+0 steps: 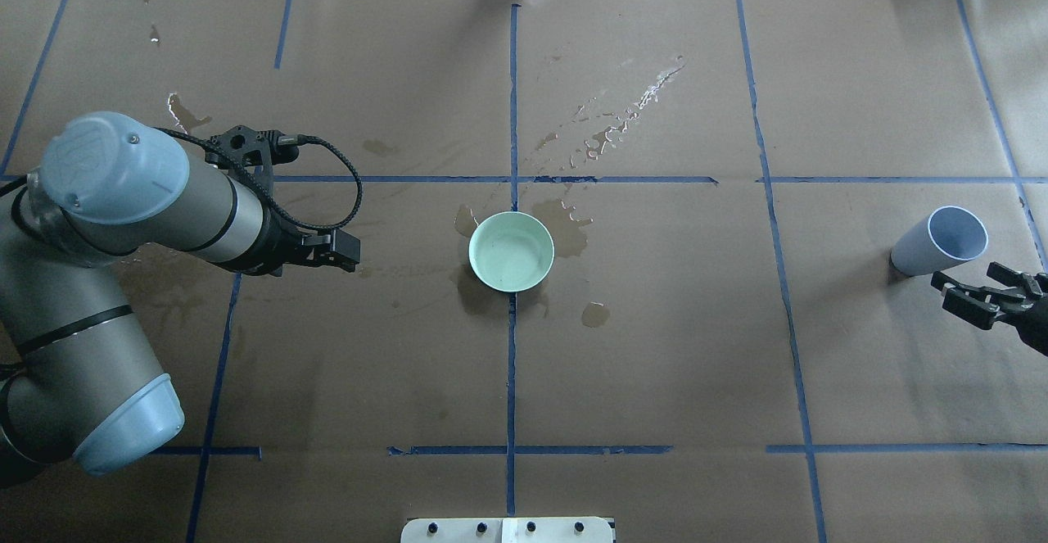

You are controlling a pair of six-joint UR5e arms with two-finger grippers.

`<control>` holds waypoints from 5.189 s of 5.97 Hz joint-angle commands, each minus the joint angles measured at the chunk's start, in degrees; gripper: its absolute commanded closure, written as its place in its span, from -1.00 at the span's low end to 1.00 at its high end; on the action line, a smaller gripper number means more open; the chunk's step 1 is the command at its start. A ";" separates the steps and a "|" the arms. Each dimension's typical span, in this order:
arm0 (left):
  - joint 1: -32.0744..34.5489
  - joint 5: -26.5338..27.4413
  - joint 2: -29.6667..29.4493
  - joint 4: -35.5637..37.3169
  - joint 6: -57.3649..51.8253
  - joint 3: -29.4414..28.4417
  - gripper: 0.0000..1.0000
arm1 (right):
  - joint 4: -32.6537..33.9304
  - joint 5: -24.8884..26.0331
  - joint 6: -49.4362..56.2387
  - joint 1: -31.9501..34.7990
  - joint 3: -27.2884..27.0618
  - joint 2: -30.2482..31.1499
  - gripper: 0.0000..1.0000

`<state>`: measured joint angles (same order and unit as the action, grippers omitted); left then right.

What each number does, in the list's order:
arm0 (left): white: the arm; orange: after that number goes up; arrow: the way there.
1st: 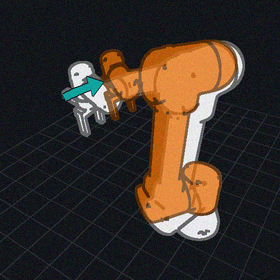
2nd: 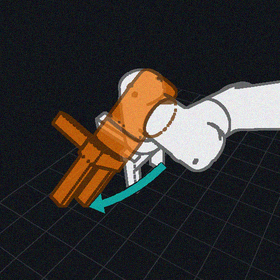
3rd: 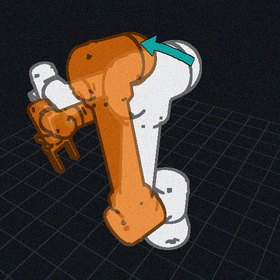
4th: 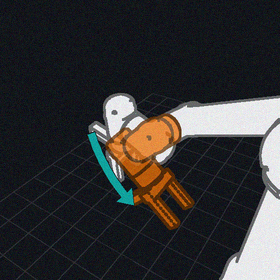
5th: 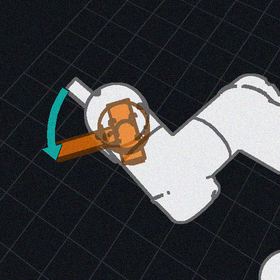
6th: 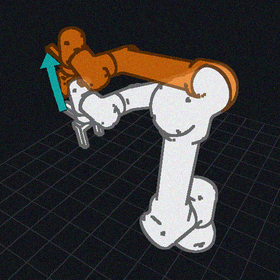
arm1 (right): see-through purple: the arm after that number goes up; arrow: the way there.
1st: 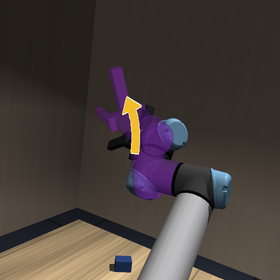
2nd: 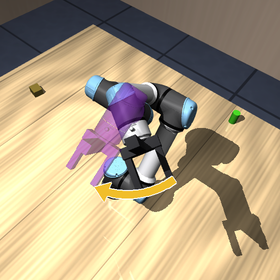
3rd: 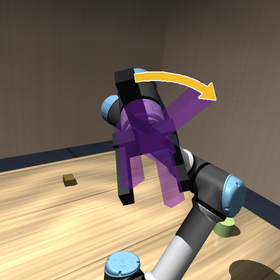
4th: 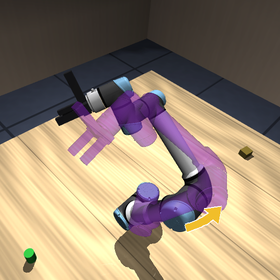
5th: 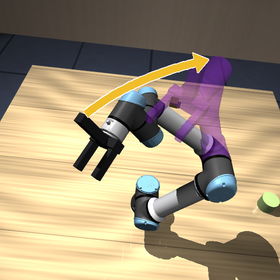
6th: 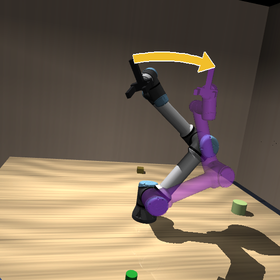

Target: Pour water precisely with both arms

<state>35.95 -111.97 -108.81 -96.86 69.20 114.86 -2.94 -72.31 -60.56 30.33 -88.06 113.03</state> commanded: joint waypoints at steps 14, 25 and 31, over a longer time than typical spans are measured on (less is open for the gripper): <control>-1.92 0.44 -5.95 0.44 6.01 -2.70 -1.00 | 92.69 -65.24 71.71 63.52 -9.08 -15.71 -1.00; -7.30 6.15 -23.99 -8.88 22.82 -30.40 0.15 | 97.16 -63.04 70.84 64.85 -12.23 -15.03 -1.00; -8.09 6.06 -23.82 -8.88 22.03 -30.23 0.83 | 97.16 -62.95 71.10 64.85 -12.23 -14.77 -1.00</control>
<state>27.94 -105.88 -132.56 -105.72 91.19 84.39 94.22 -135.27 10.54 95.19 -100.28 98.26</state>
